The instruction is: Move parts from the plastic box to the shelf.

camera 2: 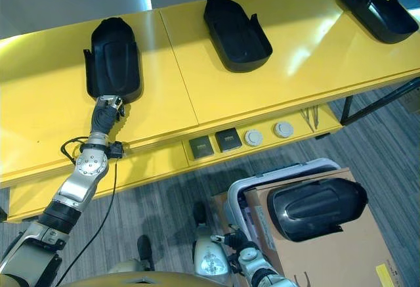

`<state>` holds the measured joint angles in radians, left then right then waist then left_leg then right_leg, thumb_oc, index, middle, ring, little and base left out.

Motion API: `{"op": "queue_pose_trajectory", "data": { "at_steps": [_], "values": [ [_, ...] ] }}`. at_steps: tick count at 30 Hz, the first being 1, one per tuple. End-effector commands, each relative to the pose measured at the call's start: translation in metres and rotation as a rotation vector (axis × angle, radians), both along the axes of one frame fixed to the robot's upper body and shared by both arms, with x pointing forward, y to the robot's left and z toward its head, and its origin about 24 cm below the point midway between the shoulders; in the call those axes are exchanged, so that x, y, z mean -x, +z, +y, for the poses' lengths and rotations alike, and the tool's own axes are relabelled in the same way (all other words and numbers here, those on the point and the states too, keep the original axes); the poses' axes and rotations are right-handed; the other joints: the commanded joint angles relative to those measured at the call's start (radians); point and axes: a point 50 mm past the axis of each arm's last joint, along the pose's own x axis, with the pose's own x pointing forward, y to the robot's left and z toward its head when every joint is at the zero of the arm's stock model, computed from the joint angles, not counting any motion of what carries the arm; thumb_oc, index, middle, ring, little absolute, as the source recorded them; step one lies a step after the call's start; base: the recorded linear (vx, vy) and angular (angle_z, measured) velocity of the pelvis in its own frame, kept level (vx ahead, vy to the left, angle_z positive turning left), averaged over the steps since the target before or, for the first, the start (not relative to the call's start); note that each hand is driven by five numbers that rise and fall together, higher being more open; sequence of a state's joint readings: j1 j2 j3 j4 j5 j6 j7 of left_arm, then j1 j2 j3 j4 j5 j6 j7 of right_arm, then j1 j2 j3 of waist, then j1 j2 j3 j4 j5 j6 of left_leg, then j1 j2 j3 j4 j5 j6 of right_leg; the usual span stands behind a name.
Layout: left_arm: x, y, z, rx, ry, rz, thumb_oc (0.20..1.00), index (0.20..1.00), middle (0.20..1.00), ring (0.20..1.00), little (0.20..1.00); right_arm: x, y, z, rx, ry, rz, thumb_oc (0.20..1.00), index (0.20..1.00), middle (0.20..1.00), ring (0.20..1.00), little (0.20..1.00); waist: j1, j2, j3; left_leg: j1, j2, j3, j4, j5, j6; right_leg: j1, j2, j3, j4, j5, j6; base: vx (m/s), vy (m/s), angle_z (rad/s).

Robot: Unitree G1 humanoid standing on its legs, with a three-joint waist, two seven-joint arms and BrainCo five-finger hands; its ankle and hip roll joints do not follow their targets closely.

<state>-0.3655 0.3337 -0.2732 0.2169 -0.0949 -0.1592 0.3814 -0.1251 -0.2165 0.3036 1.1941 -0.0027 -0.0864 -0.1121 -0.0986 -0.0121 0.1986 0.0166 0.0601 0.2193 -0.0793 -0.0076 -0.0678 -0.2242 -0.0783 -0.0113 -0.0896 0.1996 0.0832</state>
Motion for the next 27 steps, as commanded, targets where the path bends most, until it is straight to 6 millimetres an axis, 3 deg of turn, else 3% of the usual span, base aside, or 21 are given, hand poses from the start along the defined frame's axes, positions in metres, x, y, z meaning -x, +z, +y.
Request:
{"op": "queue_pose_trajectory", "data": {
  "at_steps": [1, 8, 9, 10, 15, 17, 19, 21, 22, 23, 24, 25, 27],
  "values": [
    [-0.004, 0.020, 0.008, 0.004, 0.032, -0.108, 0.200, 0.200, 0.200, 0.200, 0.200, 0.012, -0.007, 0.008, 0.025, -0.015, 0.042, 1.000, 1.000, 1.000, 1.000, 1.000, 0.000, 0.004, 0.005, -0.059, 0.065, -0.040, -0.008, 0.066, -0.053, 0.090, -0.052, 0.007, 0.002, -0.061, 0.100, 0.01, 0.009, -0.04],
    [0.024, 0.012, 0.010, 0.022, -0.050, -0.100, 0.200, 0.200, 0.200, 0.200, 0.200, 0.023, -0.010, -0.001, 0.023, -0.087, 0.079, 1.000, 1.000, 1.000, 1.000, 1.000, 0.026, -0.002, -0.023, -0.001, 0.054, -0.045, -0.008, 0.040, -0.039, 0.155, -0.066, -0.012, 0.002, -0.074, 0.108, 0.02, 0.027, -0.01],
    [0.035, 0.006, 0.008, 0.022, -0.089, -0.084, 0.561, 0.561, 0.561, 0.561, 0.561, 0.027, -0.011, -0.003, 0.013, -0.110, 0.085, 1.000, 1.000, 1.000, 1.000, 1.000, 0.038, -0.009, -0.045, 0.025, 0.043, -0.050, -0.008, 0.026, -0.028, 0.182, -0.076, -0.017, 0.005, -0.075, 0.114, 0.07, 0.116, 0.07],
    [0.041, 0.005, 0.007, 0.009, -0.111, -0.082, 1.000, 1.000, 1.000, 1.000, 1.000, 0.028, -0.011, -0.005, 0.010, -0.126, 0.087, 1.000, 1.000, 1.000, 1.000, 1.000, 0.044, -0.013, -0.053, 0.038, 0.037, -0.054, -0.008, 0.019, -0.022, 0.192, -0.080, -0.017, 0.010, -0.076, 0.118, 0.06, 0.126, 0.06],
    [0.063, 0.007, -0.004, -0.097, -0.232, -0.100, 1.000, 1.000, 1.000, 1.000, 1.000, 0.043, -0.013, -0.009, -0.031, -0.242, 0.089, 1.000, 1.000, 1.000, 1.000, 1.000, 0.072, -0.050, -0.058, 0.078, 0.003, -0.091, -0.008, -0.003, 0.016, 0.194, -0.107, -0.023, 0.129, -0.086, 0.150, -0.04, 0.139, 0.17],
    [0.066, 0.006, -0.009, -0.134, -0.260, -0.101, 1.000, 1.000, 1.000, 1.000, 1.000, 0.038, -0.012, -0.004, -0.068, -0.298, 0.048, 1.000, 1.000, 1.000, 1.000, 1.000, 0.068, -0.071, -0.033, 0.081, -0.008, -0.094, -0.008, -0.006, 0.030, 0.163, -0.111, -0.010, 0.191, -0.039, 0.176, -0.15, 0.115, 0.28],
    [0.068, -0.001, -0.011, -0.152, -0.266, -0.083, 1.000, 1.000, 1.000, 1.000, 1.000, 0.027, -0.008, 0.002, -0.103, -0.337, -0.007, 1.000, 1.000, 1.000, 1.000, 1.000, 0.056, -0.082, -0.007, 0.077, -0.007, -0.075, -0.008, -0.004, 0.034, 0.104, -0.109, 0.018, 0.222, 0.065, 0.179, -0.21, 0.099, -0.06],
    [0.069, -0.009, -0.012, -0.187, -0.266, -0.051, 1.000, 1.000, 1.000, 1.000, 1.000, 0.021, -0.006, 0.008, -0.118, -0.338, -0.045, 1.000, 1.000, 1.000, 1.000, 1.000, 0.041, -0.083, 0.009, 0.067, -0.005, -0.058, -0.008, 0.002, 0.036, 0.064, -0.109, 0.028, 0.210, 0.099, 0.179, -0.19, 0.175, -0.54],
    [0.068, -0.013, -0.012, -0.220, -0.268, -0.040, 1.000, 1.000, 1.000, 1.000, 1.000, 0.021, -0.006, 0.009, -0.106, -0.319, -0.043, 1.000, 1.000, 1.000, 1.000, 1.000, 0.045, -0.080, 0.011, 0.069, -0.006, -0.043, -0.008, -0.005, 0.040, 0.053, -0.119, -0.011, 0.212, 0.081, 0.179, -0.12, 0.156, -0.46],
    [0.068, -0.013, -0.012, -0.220, -0.268, -0.041, 1.000, 1.000, 1.000, 1.000, 1.000, 0.021, -0.006, 0.009, -0.106, -0.319, -0.044, 1.000, 1.000, 1.000, 1.000, 1.000, 0.046, -0.082, 0.010, 0.065, -0.008, -0.042, -0.008, -0.001, 0.040, 0.050, -0.120, -0.009, 0.210, 0.085, 0.179, -0.20, 0.320, -0.81],
    [0.067, -0.020, -0.013, -0.273, -0.263, -0.016, 1.000, 1.000, 1.000, 1.000, 1.000, 0.021, -0.005, 0.007, -0.052, -0.253, -0.048, 1.000, 1.000, 1.000, 1.000, 1.000, 0.053, -0.065, 0.013, 0.067, -0.003, 0.014, -0.008, -0.002, 0.056, 0.061, -0.158, -0.175, 0.289, -0.010, 0.145, -0.16, 0.221, -0.93],
    [0.067, -0.020, -0.013, -0.273, -0.263, -0.017, 1.000, 1.000, 1.000, 1.000, 1.000, 0.021, -0.005, 0.007, -0.052, -0.253, -0.049, 1.000, 1.000, 1.000, 1.000, 1.000, 0.053, -0.066, 0.013, 0.064, -0.004, 0.013, -0.008, 0.001, 0.056, 0.059, -0.159, -0.176, 0.290, -0.009, 0.143, -0.21, 0.296, -1.27],
    [0.069, -0.018, -0.008, -0.289, -0.249, -0.026, 1.000, 1.000, 1.000, 1.000, 1.000, 0.032, -0.007, 0.002, -0.023, -0.243, -0.022, 1.000, 1.000, 1.000, 1.000, 1.000, 0.049, -0.060, 0.008, 0.064, -0.002, 0.063, -0.008, 0.007, 0.068, 0.093, -0.148, -0.259, 0.376, -0.073, 0.125, -0.15, 0.164, -0.95]
  ]
}}
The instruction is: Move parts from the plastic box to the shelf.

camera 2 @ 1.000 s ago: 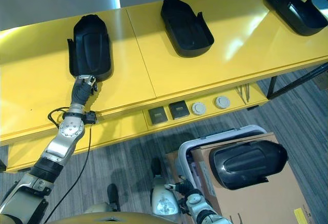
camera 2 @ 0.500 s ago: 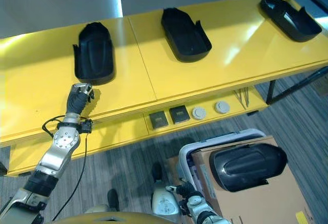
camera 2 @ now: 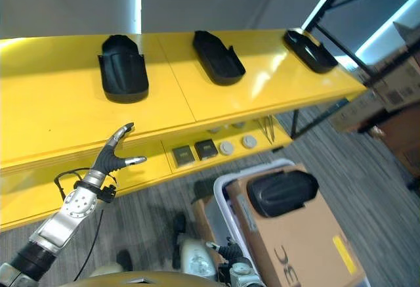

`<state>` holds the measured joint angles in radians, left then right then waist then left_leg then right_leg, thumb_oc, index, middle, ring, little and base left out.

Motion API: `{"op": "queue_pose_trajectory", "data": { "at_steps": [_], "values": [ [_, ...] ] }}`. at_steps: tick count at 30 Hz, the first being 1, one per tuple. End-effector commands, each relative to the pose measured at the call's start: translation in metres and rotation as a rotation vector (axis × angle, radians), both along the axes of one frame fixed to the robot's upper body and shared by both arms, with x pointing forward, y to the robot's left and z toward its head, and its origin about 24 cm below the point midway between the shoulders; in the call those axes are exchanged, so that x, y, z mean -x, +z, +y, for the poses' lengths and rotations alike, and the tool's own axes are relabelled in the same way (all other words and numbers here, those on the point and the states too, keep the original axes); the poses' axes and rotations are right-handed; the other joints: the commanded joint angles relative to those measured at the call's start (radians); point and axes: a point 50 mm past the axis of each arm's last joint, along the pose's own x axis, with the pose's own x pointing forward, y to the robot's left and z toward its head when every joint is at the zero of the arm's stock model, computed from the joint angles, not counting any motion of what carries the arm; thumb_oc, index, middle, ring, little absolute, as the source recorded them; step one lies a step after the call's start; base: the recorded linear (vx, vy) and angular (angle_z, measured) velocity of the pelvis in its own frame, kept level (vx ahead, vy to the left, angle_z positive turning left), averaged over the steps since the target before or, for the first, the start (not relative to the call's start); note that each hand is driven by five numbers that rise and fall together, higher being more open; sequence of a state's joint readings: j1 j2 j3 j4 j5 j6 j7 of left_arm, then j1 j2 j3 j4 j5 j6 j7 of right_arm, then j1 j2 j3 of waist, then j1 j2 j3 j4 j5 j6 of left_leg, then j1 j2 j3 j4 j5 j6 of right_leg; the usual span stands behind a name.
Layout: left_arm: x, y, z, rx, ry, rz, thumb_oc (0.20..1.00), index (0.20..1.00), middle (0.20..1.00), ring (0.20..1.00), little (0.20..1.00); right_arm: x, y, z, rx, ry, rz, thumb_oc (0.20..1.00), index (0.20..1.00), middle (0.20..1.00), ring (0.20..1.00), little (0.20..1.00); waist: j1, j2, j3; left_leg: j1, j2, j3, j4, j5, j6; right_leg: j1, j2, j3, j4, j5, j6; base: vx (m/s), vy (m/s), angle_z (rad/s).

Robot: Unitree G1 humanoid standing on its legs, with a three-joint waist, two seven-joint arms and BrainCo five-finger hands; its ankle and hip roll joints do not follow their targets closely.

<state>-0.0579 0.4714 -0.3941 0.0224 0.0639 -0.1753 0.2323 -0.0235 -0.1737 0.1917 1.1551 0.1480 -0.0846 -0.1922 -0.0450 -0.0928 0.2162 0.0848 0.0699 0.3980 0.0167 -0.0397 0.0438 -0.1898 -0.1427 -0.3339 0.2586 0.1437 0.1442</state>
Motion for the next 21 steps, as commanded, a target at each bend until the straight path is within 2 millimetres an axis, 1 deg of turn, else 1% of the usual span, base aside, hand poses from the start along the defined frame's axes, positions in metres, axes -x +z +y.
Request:
{"op": "queue_pose_trajectory", "data": {
  "at_steps": [1, 2, 3, 5, 7, 8, 9, 10, 11, 12, 13, 14, 15, 16, 17, 18, 19, 21],
  "values": [
    [0.005, 0.032, -0.004, 0.010, -0.037, -0.173, 1.000, 1.000, 1.000, 1.000, 1.000, 0.004, 0.001, 0.001, 0.049, 0.059, -0.015, 1.000, 1.000, 1.000, 1.000, 1.000, -0.005, 0.019, -0.014, -0.001, -0.015, -0.092, -0.104, 0.036, -0.039, 0.069, -0.079, 0.044, 0.055, -0.041, 0.059, -0.17, 0.185, -0.68],
    [0.006, 0.030, 0.000, 0.003, -0.012, -0.167, 1.000, 1.000, 1.000, 1.000, 1.000, 0.007, 0.000, -0.002, 0.057, 0.056, -0.005, 1.000, 1.000, 1.000, 1.000, 1.000, -0.001, 0.022, -0.023, -0.001, -0.015, -0.055, -0.104, 0.039, -0.034, 0.090, -0.082, -0.011, 0.080, -0.062, 0.054, -0.09, 0.185, -0.72],
    [0.006, 0.028, 0.007, 0.001, 0.026, -0.163, 1.000, 1.000, 1.000, 1.000, 1.000, 0.011, -0.001, -0.005, 0.064, 0.050, 0.006, 1.000, 1.000, 1.000, 1.000, 1.000, 0.011, 0.024, -0.038, 0.005, -0.017, -0.029, -0.104, 0.024, -0.035, 0.130, -0.096, -0.067, 0.101, -0.098, 0.061, -0.08, 0.156, -0.83],
    [0.008, 0.027, 0.020, -0.023, 0.098, -0.169, 1.000, 1.000, 1.000, 1.000, 1.000, 0.012, 0.000, -0.008, 0.079, 0.052, 0.014, 1.000, 1.000, 1.000, 1.000, 1.000, 0.039, 0.023, -0.059, 0.005, -0.015, 0.049, -0.103, 0.034, -0.033, 0.205, -0.126, -0.201, 0.098, -0.113, 0.060, -0.14, 0.082, -2.04],
    [0.009, 0.021, 0.031, -0.042, 0.162, -0.156, 1.000, 1.000, 1.000, 1.000, 1.000, 0.008, 0.001, -0.009, 0.091, 0.076, 0.006, 1.000, 1.000, 1.000, 1.000, 1.000, 0.055, 0.020, -0.079, -0.005, -0.013, 0.120, -0.099, 0.051, -0.038, 0.239, -0.106, -0.220, 0.049, -0.111, 0.067, -0.19, -0.016, -1.83],
    [0.011, 0.016, 0.038, -0.037, 0.201, -0.136, 1.000, 1.000, 1.000, 1.000, 1.000, 0.007, 0.001, -0.010, 0.093, 0.081, 0.006, 1.000, 1.000, 1.000, 1.000, 1.000, 0.067, 0.021, -0.090, -0.022, -0.007, 0.146, -0.096, 0.063, -0.046, 0.263, -0.081, -0.218, -0.021, -0.135, 0.059, -0.20, -0.126, -1.58],
    [0.011, 0.008, 0.045, -0.029, 0.250, -0.105, 1.000, 1.000, 1.000, 1.000, 1.000, 0.006, 0.001, -0.008, 0.089, 0.087, 0.001, 1.000, 1.000, 1.000, 1.000, 1.000, 0.074, 0.022, -0.098, -0.042, -0.001, 0.172, -0.091, 0.085, -0.061, 0.286, -0.044, -0.193, -0.132, -0.167, 0.040, -0.13, -0.126, -2.05],
    [0.012, 0.008, 0.045, -0.029, 0.250, -0.105, 1.000, 1.000, 1.000, 1.000, 1.000, 0.007, 0.001, -0.008, 0.089, 0.087, 0.001, 1.000, 1.000, 1.000, 1.000, 1.000, 0.076, 0.023, -0.098, -0.042, 0.001, 0.173, -0.091, 0.085, -0.062, 0.287, -0.041, -0.192, -0.137, -0.164, 0.039, -0.09, -0.147, -1.67],
    [0.011, -0.001, 0.050, -0.021, 0.289, -0.072, 1.000, 1.000, 1.000, 1.000, 1.000, 0.006, 0.001, -0.005, 0.082, 0.094, -0.004, 1.000, 1.000, 1.000, 1.000, 1.000, 0.071, 0.024, -0.095, -0.063, 0.010, 0.180, -0.056, 0.088, -0.077, 0.290, -0.020, -0.142, -0.188, -0.176, 0.023, -0.05, -0.156, -1.18],
    [0.010, -0.004, 0.055, -0.040, 0.319, -0.061, 1.000, 1.000, 1.000, 1.000, 1.000, 0.004, 0.002, -0.006, 0.080, 0.096, -0.012, 1.000, 1.000, 1.000, 1.000, 1.000, 0.068, 0.022, -0.083, -0.099, 0.028, 0.187, 0.028, 0.090, -0.093, 0.298, -0.017, -0.117, -0.212, -0.179, 0.013, -0.10, -0.338, -0.83],
    [0.013, -0.014, 0.069, -0.034, 0.403, -0.024, 1.000, 1.000, 1.000, 1.000, 1.000, 0.001, 0.003, -0.003, 0.044, 0.079, -0.038, 1.000, 1.000, 1.000, 1.000, 1.000, 0.084, 0.023, -0.037, -0.196, 0.137, 0.140, 0.289, 0.134, -0.175, 0.320, 0.006, -0.074, -0.242, -0.205, -0.036, -0.23, -0.270, -0.93],
    [0.012, -0.029, 0.073, -0.052, 0.449, 0.031, 1.000, 1.000, 1.000, 1.000, 1.000, -0.003, 0.005, -0.005, 0.025, 0.082, -0.053, 1.000, 1.000, 1.000, 1.000, 1.000, 0.115, 0.040, -0.007, -0.242, 0.110, -0.050, 0.323, 0.191, -0.190, 0.321, 0.018, -0.053, -0.248, -0.195, -0.056, -0.21, -0.183, -1.11],
    [0.012, -0.029, 0.073, -0.052, 0.449, 0.031, 1.000, 1.000, 1.000, 1.000, 1.000, -0.003, 0.005, -0.005, 0.025, 0.082, -0.053, 1.000, 1.000, 1.000, 1.000, 1.000, 0.114, 0.040, -0.007, -0.243, 0.110, -0.050, 0.323, 0.191, -0.190, 0.322, 0.018, -0.054, -0.248, -0.195, -0.056, -0.16, 0.069, -1.15],
    [0.025, -0.051, 0.083, -0.076, 0.517, 0.125, 1.000, 1.000, 1.000, 1.000, 1.000, -0.010, 0.010, -0.007, 0.050, 0.144, -0.081, 1.000, 1.000, 1.000, 1.000, 1.000, 0.140, 0.048, -0.013, -0.212, 0.046, -0.246, 0.235, 0.137, -0.166, 0.309, 0.009, 0.002, -0.242, -0.176, -0.038, 0.01, 0.091, -1.03],
    [0.029, -0.061, 0.087, -0.081, 0.556, 0.163, 1.000, 1.000, 1.000, 1.000, 1.000, -0.013, 0.012, -0.006, 0.030, 0.123, -0.108, 1.000, 1.000, 1.000, 1.000, 1.000, 0.130, 0.049, -0.018, -0.187, 0.056, -0.264, 0.194, 0.116, -0.160, 0.307, 0.003, 0.021, -0.240, -0.173, -0.030, 0.02, 0.148, -0.75],
    [0.033, -0.069, 0.090, -0.105, 0.571, 0.200, 1.000, 1.000, 1.000, 1.000, 1.000, -0.017, 0.014, -0.005, 0.001, 0.088, -0.142, 1.000, 1.000, 1.000, 1.000, 1.000, 0.120, 0.053, -0.025, -0.165, 0.080, -0.276, 0.156, 0.119, -0.162, 0.303, 0.001, 0.043, -0.235, -0.172, -0.026, 0.05, 0.161, -1.31],
    [0.037, -0.078, 0.092, -0.127, 0.575, 0.240, 1.000, 1.000, 1.000, 1.000, 1.000, -0.023, 0.020, -0.006, -0.014, 0.076, -0.194, 1.000, 1.000, 1.000, 1.000, 1.000, 0.102, 0.059, -0.035, -0.147, 0.114, -0.271, 0.113, 0.129, -0.167, 0.290, -0.007, 0.059, -0.226, -0.173, -0.018, 0.05, 0.198, -1.34],
    [0.047, -0.100, 0.091, -0.128, 0.597, 0.350, 1.000, 1.000, 1.000, 1.000, 1.000, -0.036, 0.032, -0.008, -0.001, 0.119, -0.277, 1.000, 1.000, 1.000, 1.000, 1.000, 0.074, 0.078, -0.043, -0.115, 0.156, -0.259, 0.058, 0.144, -0.173, 0.282, -0.021, 0.070, -0.219, -0.176, -0.008, 0.04, 0.230, -0.82]
  ]
}}
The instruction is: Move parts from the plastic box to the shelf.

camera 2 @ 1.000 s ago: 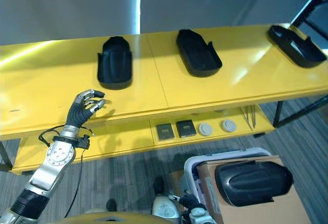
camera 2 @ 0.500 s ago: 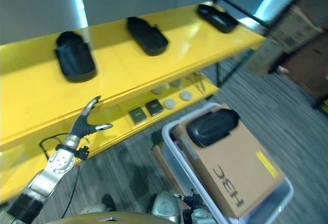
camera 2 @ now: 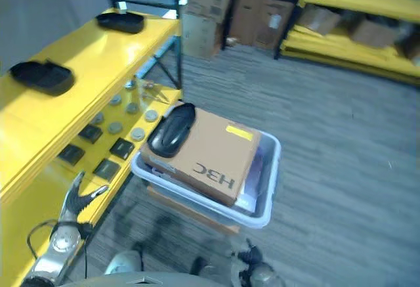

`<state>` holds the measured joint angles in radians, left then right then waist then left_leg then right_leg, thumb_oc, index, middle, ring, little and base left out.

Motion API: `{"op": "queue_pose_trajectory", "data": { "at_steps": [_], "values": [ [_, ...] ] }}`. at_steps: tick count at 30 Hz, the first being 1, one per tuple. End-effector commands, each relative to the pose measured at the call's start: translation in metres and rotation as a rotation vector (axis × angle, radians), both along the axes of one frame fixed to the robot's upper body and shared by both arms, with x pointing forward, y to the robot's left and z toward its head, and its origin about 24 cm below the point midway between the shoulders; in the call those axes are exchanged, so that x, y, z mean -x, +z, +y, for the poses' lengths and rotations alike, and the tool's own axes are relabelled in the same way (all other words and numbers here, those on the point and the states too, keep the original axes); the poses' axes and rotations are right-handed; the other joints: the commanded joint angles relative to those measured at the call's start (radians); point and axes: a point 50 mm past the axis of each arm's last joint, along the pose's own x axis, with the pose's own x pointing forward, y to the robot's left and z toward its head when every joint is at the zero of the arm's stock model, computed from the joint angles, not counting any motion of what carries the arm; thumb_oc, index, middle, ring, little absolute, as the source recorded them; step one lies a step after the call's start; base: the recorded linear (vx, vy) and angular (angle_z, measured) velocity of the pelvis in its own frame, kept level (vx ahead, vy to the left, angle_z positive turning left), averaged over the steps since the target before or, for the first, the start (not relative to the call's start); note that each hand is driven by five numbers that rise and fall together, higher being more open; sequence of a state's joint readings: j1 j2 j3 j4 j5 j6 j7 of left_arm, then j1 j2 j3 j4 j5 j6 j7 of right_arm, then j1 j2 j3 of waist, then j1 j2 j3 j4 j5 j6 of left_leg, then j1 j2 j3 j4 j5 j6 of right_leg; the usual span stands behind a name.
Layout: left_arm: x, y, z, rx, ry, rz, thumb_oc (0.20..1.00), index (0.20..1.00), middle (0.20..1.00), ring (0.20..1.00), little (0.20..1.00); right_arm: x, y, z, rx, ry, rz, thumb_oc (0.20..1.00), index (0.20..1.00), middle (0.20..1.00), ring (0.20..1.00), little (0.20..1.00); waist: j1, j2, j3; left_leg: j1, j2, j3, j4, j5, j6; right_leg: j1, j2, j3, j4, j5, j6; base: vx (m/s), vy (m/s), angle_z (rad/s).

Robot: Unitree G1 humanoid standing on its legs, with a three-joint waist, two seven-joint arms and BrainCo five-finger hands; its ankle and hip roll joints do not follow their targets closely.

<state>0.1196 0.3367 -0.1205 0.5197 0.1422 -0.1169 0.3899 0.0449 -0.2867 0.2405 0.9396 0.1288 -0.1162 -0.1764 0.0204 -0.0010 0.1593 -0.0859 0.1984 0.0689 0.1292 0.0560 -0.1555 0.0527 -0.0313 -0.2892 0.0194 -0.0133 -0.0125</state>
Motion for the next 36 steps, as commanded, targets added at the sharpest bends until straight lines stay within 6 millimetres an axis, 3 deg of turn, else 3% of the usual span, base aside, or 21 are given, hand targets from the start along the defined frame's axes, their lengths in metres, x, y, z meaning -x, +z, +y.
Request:
{"op": "queue_pose_trajectory", "data": {
  "at_steps": [1, 3, 4, 7, 10, 11, 12, 13, 16, 18, 19, 20, 23, 25, 26, 27, 32, 36],
  "values": [
    [-0.013, 0.004, -0.004, -0.035, -0.018, -0.037, 1.000, 1.000, 1.000, 1.000, 1.000, -0.030, 0.021, 0.013, -0.064, 0.022, -0.193, 1.000, 1.000, 1.000, 1.000, 1.000, -0.008, -0.001, 0.010, 0.072, 0.040, 0.072, -0.089, 0.059, 0.020, 0.038, -0.139, 0.034, 0.023, -0.019, 0.156, 0.05, 0.276, -0.13],
    [-0.006, -0.014, -0.008, -0.031, -0.001, 0.047, 1.000, 1.000, 1.000, 1.000, 1.000, -0.038, 0.037, 0.012, -0.094, -0.012, -0.311, 1.000, 1.000, 1.000, 1.000, 1.000, -0.046, 0.027, -0.003, 0.126, 0.022, 0.101, -0.159, 0.051, 0.023, 0.029, -0.158, 0.043, 0.040, -0.013, 0.173, 0.07, 0.357, -0.04],
    [0.003, -0.030, -0.010, -0.036, 0.006, 0.145, 1.000, 1.000, 1.000, 1.000, 1.000, -0.051, 0.058, 0.008, -0.097, -0.048, -0.447, 1.000, 1.000, 1.000, 1.000, 1.000, -0.074, 0.040, -0.002, 0.144, 0.001, 0.119, -0.184, 0.050, 0.027, 0.025, -0.186, 0.045, 0.064, -0.008, 0.184, 0.07, 0.393, 0.00],
    [0.013, -0.043, -0.009, -0.053, 0.021, 0.230, 1.000, 1.000, 1.000, 1.000, 1.000, -0.054, 0.078, 0.012, -0.150, -0.069, -0.567, 1.000, 1.000, 1.000, 1.000, 1.000, -0.100, 0.041, 0.001, 0.182, -0.063, 0.132, -0.215, 0.017, 0.066, -0.058, -0.244, 0.078, 0.229, 0.011, 0.200, 0.05, 0.382, 0.13],
    [0.030, -0.058, -0.005, -0.068, 0.043, 0.347, 1.000, 1.000, 1.000, 1.000, 1.000, -0.083, 0.117, 0.023, -0.137, -0.042, -0.779, 1.000, 1.000, 1.000, 1.000, 1.000, -0.108, 0.031, 0.039, 0.216, -0.100, 0.179, -0.216, -0.018, 0.106, -0.163, -0.280, 0.145, 0.345, 0.174, 0.247, 0.01, 0.288, -0.19],
    [0.037, -0.062, -0.003, -0.076, 0.046, 0.385, 1.000, 1.000, 1.000, 1.000, 1.000, -0.091, 0.129, 0.028, -0.138, -0.020, -0.835, 1.000, 1.000, 1.000, 1.000, 1.000, -0.107, 0.036, 0.046, 0.219, -0.100, 0.188, -0.216, -0.022, 0.110, -0.185, -0.267, 0.163, 0.354, 0.164, 0.247, 0.03, 0.189, -0.80],
    [0.046, -0.066, 0.001, -0.083, 0.060, 0.426, 1.000, 1.000, 1.000, 1.000, 1.000, -0.097, 0.143, 0.033, -0.123, 0.014, -0.894, 1.000, 1.000, 1.000, 1.000, 1.000, -0.102, 0.033, 0.040, 0.224, -0.106, 0.207, -0.216, -0.037, 0.109, -0.189, -0.268, 0.165, 0.309, 0.162, 0.250, 0.12, 0.104, -0.72],
    [0.060, -0.073, 0.004, -0.085, 0.053, 0.501, 1.000, 1.000, 1.000, 1.000, 1.000, -0.104, 0.159, 0.033, -0.067, 0.054, -0.960, 1.000, 1.000, 1.000, 1.000, 1.000, -0.095, 0.026, 0.032, 0.218, -0.115, 0.206, -0.216, -0.046, 0.104, -0.170, -0.265, 0.167, 0.171, 0.177, 0.249, 0.12, 0.031, -0.61],
    [0.068, -0.077, 0.006, -0.068, 0.062, 0.552, 1.000, 1.000, 1.000, 1.000, 1.000, -0.108, 0.171, 0.035, -0.055, 0.070, -1.010, 1.000, 1.000, 1.000, 1.000, 1.000, -0.093, 0.025, 0.031, 0.214, -0.111, 0.200, -0.216, -0.047, 0.101, -0.160, -0.265, 0.165, 0.105, 0.187, 0.246, 0.09, -0.028, -0.23],
    [0.098, -0.091, 0.006, 0.027, 0.082, 0.757, 1.000, 1.000, 1.000, 1.000, 1.000, -0.131, 0.186, 0.046, -0.019, 0.151, -1.032, 1.000, 1.000, 1.000, 1.000, 1.000, -0.072, 0.011, 0.002, 0.197, -0.116, 0.196, -0.216, -0.052, 0.095, -0.116, -0.275, 0.126, -0.007, 0.206, 0.252, 0.15, -0.066, 0.15],
    [0.101, -0.093, 0.003, 0.039, 0.070, 0.787, 1.000, 1.000, 1.000, 1.000, 1.000, -0.139, 0.189, 0.045, 0.022, 0.161, -1.028, 1.000, 1.000, 1.000, 1.000, 1.000, -0.065, 0.016, -0.005, 0.190, -0.113, 0.194, -0.216, -0.051, 0.093, -0.109, -0.273, 0.118, -0.023, 0.204, 0.252, 0.11, -0.057, 0.28],
    [0.094, -0.094, -0.004, 0.033, 0.025, 0.789, 1.000, 1.000, 1.000, 1.000, 1.000, -0.162, 0.202, 0.048, 0.096, 0.173, -1.034, 1.000, 1.000, 1.000, 1.000, 1.000, -0.052, 0.021, -0.006, 0.162, -0.108, 0.187, -0.216, -0.040, 0.086, -0.111, -0.280, 0.083, -0.038, 0.208, 0.252, 0.01, -0.047, 0.27],
    [0.060, -0.087, -0.018, 0.007, -0.079, 0.691, 1.000, 1.000, 1.000, 1.000, 1.000, -0.194, 0.233, 0.053, 0.188, 0.151, -1.096, 1.000, 1.000, 1.000, 1.000, 1.000, -0.033, 0.030, 0.034, 0.090, -0.099, 0.157, -0.216, -0.013, 0.080, -0.137, -0.281, 0.061, -0.051, 0.210, 0.247, -0.14, -0.053, 0.31],
    [0.042, -0.081, -0.025, 0.019, -0.114, 0.629, 1.000, 1.000, 1.000, 1.000, 1.000, -0.215, 0.247, 0.049, 0.221, 0.101, -1.091, 1.000, 1.000, 1.000, 1.000, 1.000, -0.017, 0.037, 0.053, 0.048, -0.101, 0.140, -0.216, 0.004, 0.077, -0.153, -0.283, 0.048, -0.070, 0.222, 0.247, -0.11, -0.025, 0.33],
    [0.041, -0.081, -0.026, 0.019, -0.114, 0.626, 1.000, 1.000, 1.000, 1.000, 1.000, -0.215, 0.248, 0.048, 0.221, 0.100, -1.094, 1.000, 1.000, 1.000, 1.000, 1.000, -0.018, 0.038, 0.054, 0.046, -0.101, 0.139, -0.216, 0.004, 0.077, -0.154, -0.283, 0.047, -0.070, 0.223, 0.247, -0.09, -0.007, 0.42],
    [0.028, -0.077, -0.032, 0.034, -0.138, 0.578, 1.000, 1.000, 1.000, 1.000, 1.000, -0.231, 0.263, 0.045, 0.201, 0.053, -1.101, 1.000, 1.000, 1.000, 1.000, 1.000, -0.003, 0.045, 0.071, 0.016, -0.101, 0.127, -0.216, 0.014, 0.072, -0.169, -0.282, 0.042, -0.078, 0.230, 0.247, -0.07, 0.006, 0.33],
    [0.005, -0.066, -0.033, -0.007, -0.189, 0.514, 1.000, 1.000, 1.000, 1.000, 1.000, -0.254, 0.300, 0.024, 0.360, 0.033, -1.100, 1.000, 1.000, 1.000, 1.000, 1.000, 0.032, 0.047, 0.101, -0.053, -0.100, 0.095, -0.216, 0.033, 0.059, -0.199, -0.285, 0.023, -0.082, 0.236, 0.249, -0.04, -0.003, 0.17],
    [0.003, -0.065, -0.029, -0.020, -0.180, 0.512, 1.000, 1.000, 1.000, 1.000, 1.000, -0.258, 0.312, 0.019, 0.403, 0.038, -1.102, 1.000, 1.000, 1.000, 1.000, 1.000, 0.041, 0.047, 0.110, -0.069, -0.101, 0.085, -0.216, 0.036, 0.058, -0.205, -0.286, 0.017, -0.082, 0.237, 0.249, 0.00, 0.001, 0.24]
  ]
}}
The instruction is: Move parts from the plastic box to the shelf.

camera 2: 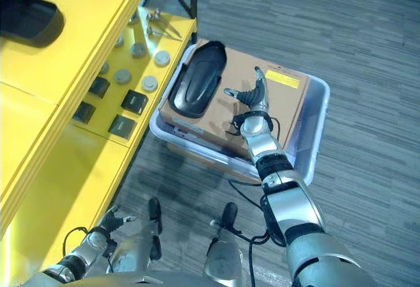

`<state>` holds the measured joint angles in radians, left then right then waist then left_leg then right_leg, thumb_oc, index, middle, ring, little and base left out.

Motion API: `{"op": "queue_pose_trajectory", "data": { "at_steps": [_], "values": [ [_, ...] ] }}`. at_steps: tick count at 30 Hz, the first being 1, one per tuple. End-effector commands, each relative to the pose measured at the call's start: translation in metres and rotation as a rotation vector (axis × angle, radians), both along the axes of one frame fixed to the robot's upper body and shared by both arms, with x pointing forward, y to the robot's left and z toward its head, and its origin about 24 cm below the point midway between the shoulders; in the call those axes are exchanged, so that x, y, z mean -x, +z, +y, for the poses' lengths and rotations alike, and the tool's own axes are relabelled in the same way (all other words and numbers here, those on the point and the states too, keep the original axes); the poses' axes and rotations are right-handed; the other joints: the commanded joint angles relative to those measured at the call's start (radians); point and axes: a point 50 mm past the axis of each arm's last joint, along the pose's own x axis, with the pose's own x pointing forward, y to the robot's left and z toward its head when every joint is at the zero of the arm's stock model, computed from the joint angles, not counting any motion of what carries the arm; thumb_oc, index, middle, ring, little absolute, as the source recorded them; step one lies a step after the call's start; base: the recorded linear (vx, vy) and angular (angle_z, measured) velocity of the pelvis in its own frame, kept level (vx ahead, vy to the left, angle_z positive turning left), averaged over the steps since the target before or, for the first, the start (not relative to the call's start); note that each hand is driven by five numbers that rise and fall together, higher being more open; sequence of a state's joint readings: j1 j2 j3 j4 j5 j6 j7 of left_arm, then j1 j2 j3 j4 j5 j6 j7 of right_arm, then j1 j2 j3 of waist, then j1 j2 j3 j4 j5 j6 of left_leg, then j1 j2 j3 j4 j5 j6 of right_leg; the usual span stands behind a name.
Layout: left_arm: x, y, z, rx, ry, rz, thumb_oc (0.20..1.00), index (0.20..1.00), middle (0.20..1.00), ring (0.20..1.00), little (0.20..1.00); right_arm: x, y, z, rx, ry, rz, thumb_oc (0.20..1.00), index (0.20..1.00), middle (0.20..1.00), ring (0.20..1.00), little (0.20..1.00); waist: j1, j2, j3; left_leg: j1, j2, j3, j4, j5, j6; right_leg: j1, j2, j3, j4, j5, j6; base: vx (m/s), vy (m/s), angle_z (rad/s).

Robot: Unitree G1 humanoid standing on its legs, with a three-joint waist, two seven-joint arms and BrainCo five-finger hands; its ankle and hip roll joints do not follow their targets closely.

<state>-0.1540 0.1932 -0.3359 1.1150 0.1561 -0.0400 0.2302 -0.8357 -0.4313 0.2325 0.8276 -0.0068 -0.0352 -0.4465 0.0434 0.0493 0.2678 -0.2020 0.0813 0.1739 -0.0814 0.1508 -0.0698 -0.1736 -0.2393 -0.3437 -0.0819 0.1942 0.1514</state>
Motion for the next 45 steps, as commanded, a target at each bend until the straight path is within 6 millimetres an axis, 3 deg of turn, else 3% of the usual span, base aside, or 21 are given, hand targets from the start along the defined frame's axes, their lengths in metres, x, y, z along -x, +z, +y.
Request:
{"op": "queue_pose_trajectory", "data": {
  "at_steps": [1, 3, 10, 16, 17, 18, 19, 22, 25, 30, 33, 34, 36, 39, 41, 45],
  "values": [
    [-0.003, 0.004, 0.025, -0.091, 0.007, 0.006, 1.000, 1.000, 1.000, 1.000, 1.000, -0.009, 0.040, 0.002, 0.052, 0.004, -0.117, 1.000, 1.000, 1.000, 1.000, 1.000, 0.022, -0.004, 0.004, 0.041, 0.015, -0.025, -0.006, -0.058, -0.028, 0.020, -0.080, 0.069, 0.019, 0.030, 0.086, 0.01, 0.017, 0.11],
    [-0.009, 0.007, 0.029, -0.102, 0.012, -0.012, 1.000, 1.000, 1.000, 1.000, 1.000, -0.018, 0.050, -0.016, 0.149, -0.074, -0.037, 1.000, 1.000, 1.000, 1.000, 1.000, 0.049, -0.003, 0.023, 0.009, 0.007, -0.046, -0.006, -0.048, -0.031, 0.009, -0.086, 0.055, 0.022, 0.035, 0.089, 0.00, 0.019, 0.14],
    [-0.019, 0.012, 0.024, -0.078, 0.014, -0.042, 1.000, 1.000, 1.000, 1.000, 1.000, -0.023, 0.060, -0.036, 0.213, -0.149, 0.064, 1.000, 1.000, 1.000, 1.000, 1.000, 0.076, 0.001, 0.033, -0.018, -0.011, -0.082, -0.006, -0.043, -0.032, 0.014, -0.097, 0.023, 0.026, 0.041, 0.095, 0.02, 0.009, 0.18],
    [-0.032, 0.018, 0.019, -0.060, -0.011, -0.078, 1.000, 1.000, 1.000, 1.000, 1.000, -0.022, 0.056, -0.050, 0.299, -0.175, 0.189, 1.000, 1.000, 1.000, 1.000, 1.000, 0.110, 0.001, 0.040, -0.043, -0.022, -0.125, -0.006, -0.033, -0.034, 0.025, -0.102, -0.015, 0.024, 0.037, 0.099, 0.01, -0.019, 0.23],
    [-0.034, 0.019, 0.017, -0.057, -0.021, -0.086, 1.000, 1.000, 1.000, 1.000, 1.000, -0.020, 0.052, -0.055, 0.303, -0.189, 0.215, 0.947, 0.947, 0.947, 0.947, 0.947, 0.118, 0.004, 0.041, -0.048, -0.024, -0.132, -0.006, -0.031, -0.035, 0.027, -0.103, -0.025, 0.024, 0.035, 0.100, -0.01, -0.024, 0.26],
    [-0.036, 0.021, 0.016, -0.052, -0.026, -0.091, 1.000, 1.000, 1.000, 1.000, 1.000, -0.019, 0.047, -0.058, 0.304, -0.187, 0.245, 0.642, 0.642, 0.642, 0.642, 0.642, 0.124, 0.007, 0.043, -0.052, -0.026, -0.140, -0.006, -0.029, -0.035, 0.032, -0.103, -0.033, 0.025, 0.033, 0.101, -0.01, -0.033, 0.30],
    [-0.037, 0.021, 0.016, -0.050, -0.032, -0.091, 1.000, 1.000, 1.000, 1.000, 1.000, -0.017, 0.041, -0.062, 0.297, -0.188, 0.281, 0.200, 0.200, 0.200, 0.200, 0.200, 0.133, 0.011, 0.046, -0.052, -0.024, -0.148, -0.006, -0.030, -0.038, 0.038, -0.103, -0.044, 0.026, 0.027, 0.101, 0.00, -0.033, 0.29],
    [-0.038, 0.021, 0.015, -0.044, -0.055, -0.084, 1.000, 1.000, 1.000, 1.000, 1.000, -0.009, 0.033, -0.081, 0.227, -0.208, 0.344, 0.200, 0.200, 0.200, 0.200, 0.200, 0.153, 0.019, 0.042, -0.062, -0.029, -0.177, -0.006, -0.026, -0.039, 0.055, -0.105, -0.078, 0.024, 0.020, 0.103, 0.00, -0.034, 0.26],
    [-0.034, 0.019, 0.016, -0.039, -0.085, -0.053, 1.000, 1.000, 1.000, 1.000, 1.000, 0.011, 0.014, -0.116, 0.175, -0.310, 0.436, 0.200, 0.200, 0.200, 0.200, 0.200, 0.177, 0.030, 0.030, -0.071, -0.036, -0.208, -0.006, -0.024, -0.040, 0.070, -0.113, -0.114, 0.025, 0.014, 0.107, 0.01, -0.017, 0.41],
    [-0.030, 0.018, 0.018, -0.049, -0.123, -0.035, 1.000, 1.000, 1.000, 1.000, 1.000, 0.028, 0.000, -0.139, 0.163, -0.377, 0.489, 0.200, 0.200, 0.200, 0.200, 0.200, 0.186, 0.025, 0.007, -0.063, -0.040, -0.220, -0.006, -0.030, -0.039, 0.095, -0.116, -0.137, 0.023, 0.006, 0.109, 0.02, 0.008, 0.23],
    [-0.038, 0.027, 0.014, -0.039, -0.164, -0.093, 1.000, 1.000, 1.000, 1.000, 1.000, 0.045, -0.010, -0.159, 0.130, -0.437, 0.526, 0.200, 0.200, 0.200, 0.200, 0.200, 0.183, 0.019, -0.007, -0.052, -0.042, -0.228, -0.006, -0.035, -0.039, 0.110, -0.118, -0.147, 0.028, -0.004, 0.108, 0.01, -0.002, 0.14],
    [-0.048, 0.038, 0.009, 0.000, -0.180, -0.171, 1.000, 1.000, 1.000, 1.000, 1.000, 0.054, -0.011, -0.171, 0.132, -0.475, 0.520, 0.200, 0.200, 0.200, 0.200, 0.200, 0.181, 0.015, -0.015, -0.042, -0.042, -0.226, -0.006, -0.038, -0.039, 0.125, -0.117, -0.153, 0.031, -0.013, 0.107, 0.00, -0.017, 0.11],
    [-0.058, 0.052, 0.002, 0.047, -0.202, -0.257, 1.000, 1.000, 1.000, 1.000, 1.000, 0.052, -0.007, -0.170, 0.174, -0.460, 0.481, 0.200, 0.200, 0.200, 0.200, 0.200, 0.172, 0.008, -0.021, -0.029, -0.040, -0.223, -0.006, -0.040, -0.040, 0.138, -0.115, -0.155, 0.031, -0.018, 0.105, 0.00, -0.027, 0.12],
    [-0.075, 0.084, -0.003, 0.102, -0.241, -0.424, 1.000, 1.000, 1.000, 1.000, 1.000, 0.039, -0.003, -0.149, 0.266, -0.364, 0.377, 0.200, 0.200, 0.200, 0.200, 0.200, 0.146, -0.007, -0.037, 0.001, -0.028, -0.200, -0.006, -0.045, -0.043, 0.153, -0.108, -0.140, 0.032, -0.032, 0.100, 0.00, -0.013, -0.02],
    [-0.079, 0.093, -0.004, 0.124, -0.243, -0.466, 1.000, 1.000, 1.000, 1.000, 1.000, 0.038, -0.008, -0.142, 0.295, -0.336, 0.369, 0.200, 0.200, 0.200, 0.200, 0.200, 0.137, -0.014, -0.046, 0.009, -0.026, -0.192, -0.006, -0.044, -0.043, 0.157, -0.108, -0.137, 0.031, -0.033, 0.098, 0.01, -0.015, -0.14],
    [-0.095, 0.127, -0.016, 0.298, -0.209, -0.611, 1.000, 1.000, 1.000, 1.000, 1.000, 0.026, -0.004, -0.109, 0.592, -0.165, 0.346, 0.200, 0.200, 0.200, 0.200, 0.200, 0.094, -0.048, -0.090, 0.076, 0.003, -0.138, -0.006, -0.053, -0.050, 0.193, -0.089, -0.108, 0.024, -0.052, 0.087, 0.06, -0.065, -0.42]
  ]
}}
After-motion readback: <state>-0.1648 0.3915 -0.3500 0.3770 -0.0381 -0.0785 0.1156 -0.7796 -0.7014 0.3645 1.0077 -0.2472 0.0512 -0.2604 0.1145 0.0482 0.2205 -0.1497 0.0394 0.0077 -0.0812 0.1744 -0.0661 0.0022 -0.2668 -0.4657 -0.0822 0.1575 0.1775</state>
